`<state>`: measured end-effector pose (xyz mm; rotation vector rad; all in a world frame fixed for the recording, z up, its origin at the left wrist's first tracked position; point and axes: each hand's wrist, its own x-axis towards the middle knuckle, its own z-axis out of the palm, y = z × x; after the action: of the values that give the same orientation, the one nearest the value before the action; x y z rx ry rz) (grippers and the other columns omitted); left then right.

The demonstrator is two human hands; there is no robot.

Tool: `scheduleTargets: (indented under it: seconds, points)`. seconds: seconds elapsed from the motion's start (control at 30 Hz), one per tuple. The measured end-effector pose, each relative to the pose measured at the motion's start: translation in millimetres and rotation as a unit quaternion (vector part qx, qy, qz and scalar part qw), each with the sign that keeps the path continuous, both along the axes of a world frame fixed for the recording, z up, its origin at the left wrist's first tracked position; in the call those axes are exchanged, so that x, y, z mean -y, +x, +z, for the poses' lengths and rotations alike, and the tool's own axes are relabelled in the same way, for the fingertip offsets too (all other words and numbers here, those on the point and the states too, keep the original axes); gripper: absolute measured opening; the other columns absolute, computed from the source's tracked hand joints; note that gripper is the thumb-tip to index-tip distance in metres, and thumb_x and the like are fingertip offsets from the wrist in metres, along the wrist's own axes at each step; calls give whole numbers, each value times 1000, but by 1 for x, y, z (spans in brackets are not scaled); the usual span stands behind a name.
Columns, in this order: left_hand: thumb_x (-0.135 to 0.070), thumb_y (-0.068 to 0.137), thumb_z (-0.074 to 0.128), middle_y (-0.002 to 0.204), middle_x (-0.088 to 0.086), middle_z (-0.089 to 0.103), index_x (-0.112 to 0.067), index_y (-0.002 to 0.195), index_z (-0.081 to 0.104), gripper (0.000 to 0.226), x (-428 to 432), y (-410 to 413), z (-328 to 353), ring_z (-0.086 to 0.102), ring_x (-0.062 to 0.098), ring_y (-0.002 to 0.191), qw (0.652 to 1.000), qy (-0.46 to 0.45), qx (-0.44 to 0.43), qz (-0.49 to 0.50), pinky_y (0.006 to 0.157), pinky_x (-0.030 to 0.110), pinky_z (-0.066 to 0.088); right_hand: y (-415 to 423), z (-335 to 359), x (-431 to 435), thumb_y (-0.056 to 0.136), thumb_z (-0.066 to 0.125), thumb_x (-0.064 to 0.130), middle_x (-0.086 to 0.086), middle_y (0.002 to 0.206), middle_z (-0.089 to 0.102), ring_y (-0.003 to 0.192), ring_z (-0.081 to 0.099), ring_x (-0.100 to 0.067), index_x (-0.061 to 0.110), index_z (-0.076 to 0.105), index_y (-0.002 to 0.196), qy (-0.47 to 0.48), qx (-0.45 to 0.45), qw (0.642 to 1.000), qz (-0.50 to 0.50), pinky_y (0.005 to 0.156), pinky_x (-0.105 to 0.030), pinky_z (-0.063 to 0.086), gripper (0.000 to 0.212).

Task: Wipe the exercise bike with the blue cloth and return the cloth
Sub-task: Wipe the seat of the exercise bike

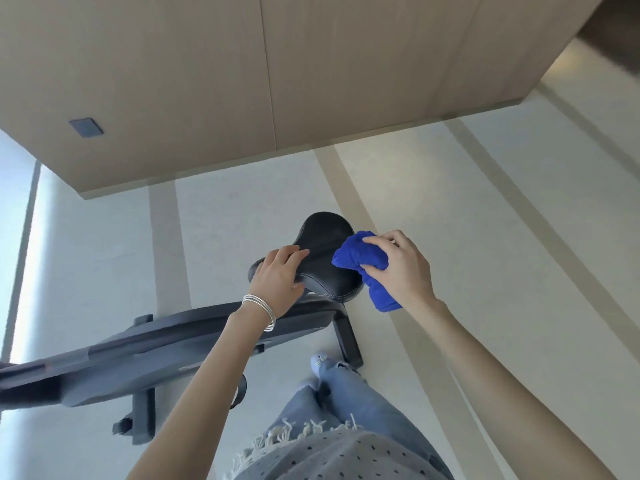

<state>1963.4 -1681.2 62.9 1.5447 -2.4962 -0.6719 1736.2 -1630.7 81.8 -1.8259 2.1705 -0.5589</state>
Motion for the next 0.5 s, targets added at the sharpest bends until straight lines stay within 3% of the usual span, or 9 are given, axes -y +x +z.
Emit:
scheduleTargets:
  seconds: [0.5]
  points:
    - [-37,86,53,147,-2,34,-25,142,31,61,-47,-105,18,26,22,138,973,-32,54,-222,111,37,27,-52,-12,-113,73,73,25,3,104,59,93,58,-19,26,65,113,25,-14,991,-128,67,-28,46,41]
